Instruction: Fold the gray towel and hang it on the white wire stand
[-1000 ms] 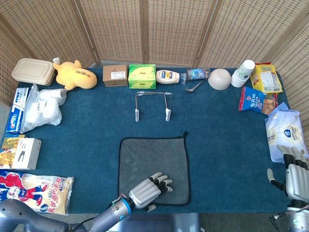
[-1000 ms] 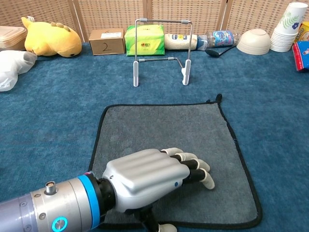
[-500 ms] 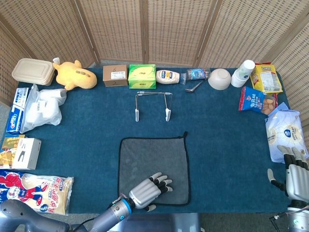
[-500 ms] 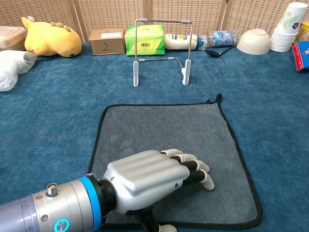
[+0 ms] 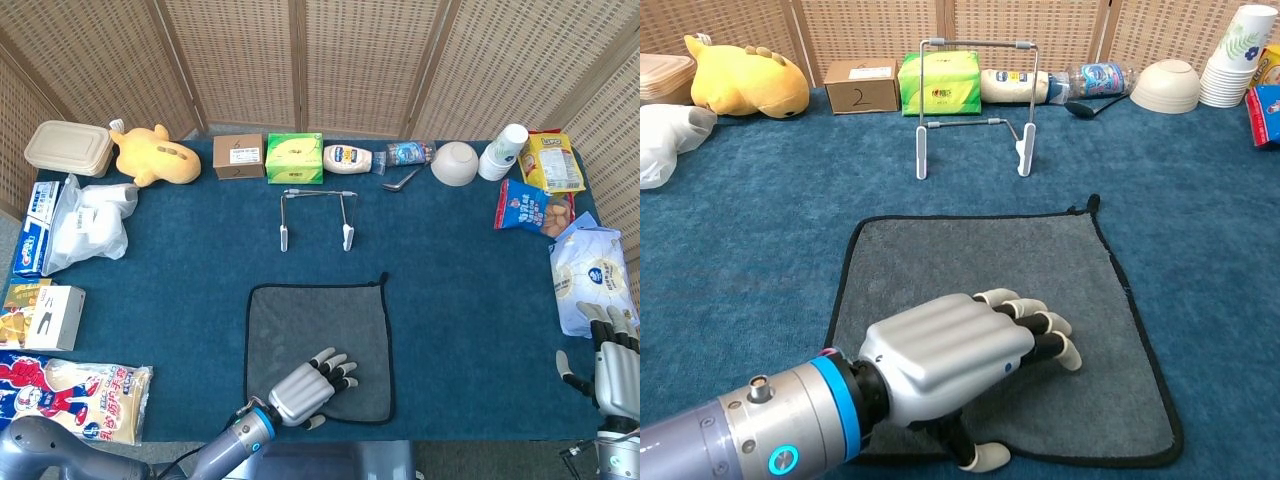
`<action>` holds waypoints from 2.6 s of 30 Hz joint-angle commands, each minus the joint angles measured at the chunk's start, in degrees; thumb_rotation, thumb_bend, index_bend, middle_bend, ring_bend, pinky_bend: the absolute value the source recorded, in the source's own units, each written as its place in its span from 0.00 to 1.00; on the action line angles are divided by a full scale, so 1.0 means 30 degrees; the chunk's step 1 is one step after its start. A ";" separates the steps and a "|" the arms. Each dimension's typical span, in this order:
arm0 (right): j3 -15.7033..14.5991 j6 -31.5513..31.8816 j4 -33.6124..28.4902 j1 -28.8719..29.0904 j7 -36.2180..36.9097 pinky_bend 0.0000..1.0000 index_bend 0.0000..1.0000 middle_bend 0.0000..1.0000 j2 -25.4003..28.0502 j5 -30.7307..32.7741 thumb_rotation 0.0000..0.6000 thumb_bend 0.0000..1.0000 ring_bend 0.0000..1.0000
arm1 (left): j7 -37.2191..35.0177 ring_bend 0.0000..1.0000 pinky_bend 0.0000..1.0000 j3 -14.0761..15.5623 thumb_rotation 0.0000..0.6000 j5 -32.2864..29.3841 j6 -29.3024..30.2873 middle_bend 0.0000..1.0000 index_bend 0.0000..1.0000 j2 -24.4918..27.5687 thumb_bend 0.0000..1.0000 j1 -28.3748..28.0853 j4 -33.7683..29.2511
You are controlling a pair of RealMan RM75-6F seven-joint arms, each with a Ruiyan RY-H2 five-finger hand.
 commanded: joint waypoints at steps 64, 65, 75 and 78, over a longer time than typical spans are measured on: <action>0.0072 -0.0230 0.0269 -0.0044 0.0290 0.00 0.14 0.15 -0.0163 0.0111 1.00 0.37 0.03 | -0.1320 0.00 0.00 -0.3020 1.00 -0.2169 -0.0113 0.18 0.59 0.1467 0.45 -0.0331 -0.1131; 0.0070 -0.0233 0.0282 -0.0051 0.0299 0.00 0.14 0.15 -0.0164 0.0123 1.00 0.37 0.03 | -0.1337 0.00 0.00 -0.3194 1.00 -0.2288 -0.0146 0.18 0.59 0.1479 0.45 -0.0434 -0.1050; 0.0080 -0.0312 0.0458 -0.0078 0.0457 0.00 0.14 0.15 -0.0188 0.0219 1.00 0.37 0.03 | -0.1098 0.00 0.00 -0.4757 1.00 -0.3806 -0.0651 0.18 0.59 0.1853 0.45 -0.1830 0.0074; 0.0090 -0.0373 0.0540 -0.0055 0.0577 0.00 0.14 0.15 -0.0264 0.0227 1.00 0.37 0.03 | -0.0998 0.00 0.00 -0.4896 1.00 -0.4092 -0.0637 0.17 0.59 0.1848 0.45 -0.2134 0.0473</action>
